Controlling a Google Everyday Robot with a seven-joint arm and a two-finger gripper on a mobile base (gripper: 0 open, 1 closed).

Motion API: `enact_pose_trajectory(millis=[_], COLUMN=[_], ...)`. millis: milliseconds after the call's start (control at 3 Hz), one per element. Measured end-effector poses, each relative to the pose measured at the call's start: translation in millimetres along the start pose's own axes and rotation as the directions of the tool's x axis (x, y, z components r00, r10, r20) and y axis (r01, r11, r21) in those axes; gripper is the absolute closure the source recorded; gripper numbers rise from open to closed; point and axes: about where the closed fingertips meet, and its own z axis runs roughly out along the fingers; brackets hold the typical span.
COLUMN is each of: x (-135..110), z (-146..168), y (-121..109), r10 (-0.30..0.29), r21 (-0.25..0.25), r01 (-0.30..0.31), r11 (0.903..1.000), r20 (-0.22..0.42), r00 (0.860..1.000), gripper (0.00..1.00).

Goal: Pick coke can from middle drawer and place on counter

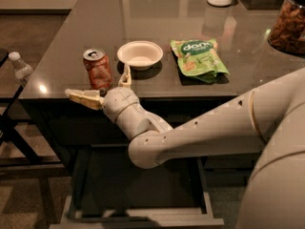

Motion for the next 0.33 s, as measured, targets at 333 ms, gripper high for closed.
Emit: enact_pose_trajectory(millis=[333], x=[0.0], z=[0.0], y=[0.0], r10=[0.000], r21=[0.000], r01=[0.000], r11=[1.0000], r20=[0.000], r00=[1.000], gripper=[0.00])
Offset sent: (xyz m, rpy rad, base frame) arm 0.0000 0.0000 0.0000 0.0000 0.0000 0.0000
